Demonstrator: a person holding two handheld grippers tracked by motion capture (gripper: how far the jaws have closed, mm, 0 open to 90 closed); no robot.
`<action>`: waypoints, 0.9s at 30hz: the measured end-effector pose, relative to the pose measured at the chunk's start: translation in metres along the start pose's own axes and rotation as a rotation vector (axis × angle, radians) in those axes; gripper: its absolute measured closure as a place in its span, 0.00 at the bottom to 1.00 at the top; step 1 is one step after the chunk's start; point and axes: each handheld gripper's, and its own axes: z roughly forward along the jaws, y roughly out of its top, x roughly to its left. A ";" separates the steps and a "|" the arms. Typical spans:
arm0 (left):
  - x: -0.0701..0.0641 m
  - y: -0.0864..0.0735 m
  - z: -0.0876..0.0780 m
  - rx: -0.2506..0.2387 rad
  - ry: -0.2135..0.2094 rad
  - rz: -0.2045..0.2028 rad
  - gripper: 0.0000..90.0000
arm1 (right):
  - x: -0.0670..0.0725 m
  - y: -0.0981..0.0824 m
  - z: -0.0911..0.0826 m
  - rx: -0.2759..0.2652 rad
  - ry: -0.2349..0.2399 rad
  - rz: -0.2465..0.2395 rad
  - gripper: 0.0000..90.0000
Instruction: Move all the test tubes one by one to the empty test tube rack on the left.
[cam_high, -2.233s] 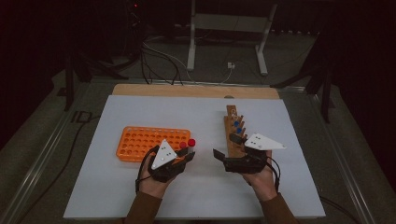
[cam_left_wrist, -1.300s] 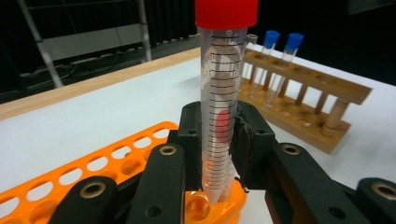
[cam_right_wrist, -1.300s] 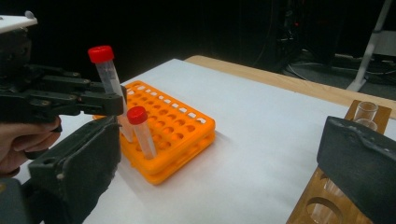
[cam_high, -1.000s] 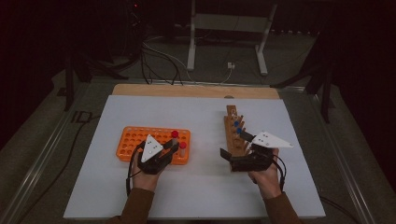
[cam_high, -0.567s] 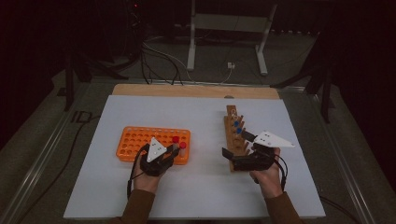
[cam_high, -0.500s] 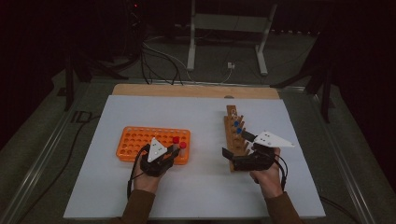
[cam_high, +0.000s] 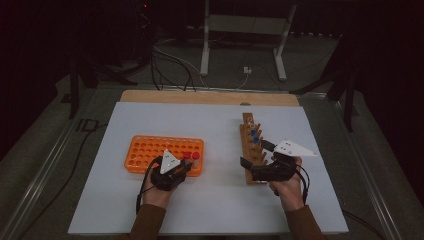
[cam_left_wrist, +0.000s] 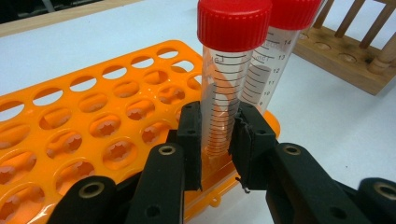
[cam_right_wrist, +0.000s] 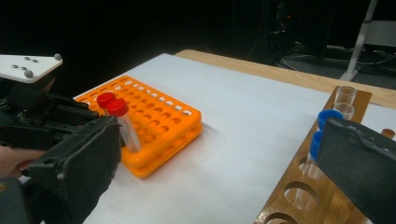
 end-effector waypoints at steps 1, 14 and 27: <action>0.000 0.000 0.000 0.000 -0.001 0.000 0.83 | -0.001 0.000 0.000 0.001 -0.002 0.002 0.00; 0.010 0.003 -0.011 -0.064 -0.025 -0.067 0.53 | -0.013 0.000 0.002 0.018 -0.041 0.011 0.00; 0.013 0.010 -0.022 -0.165 -0.017 -0.125 0.00 | -0.029 -0.007 0.016 0.082 -0.082 -0.015 0.17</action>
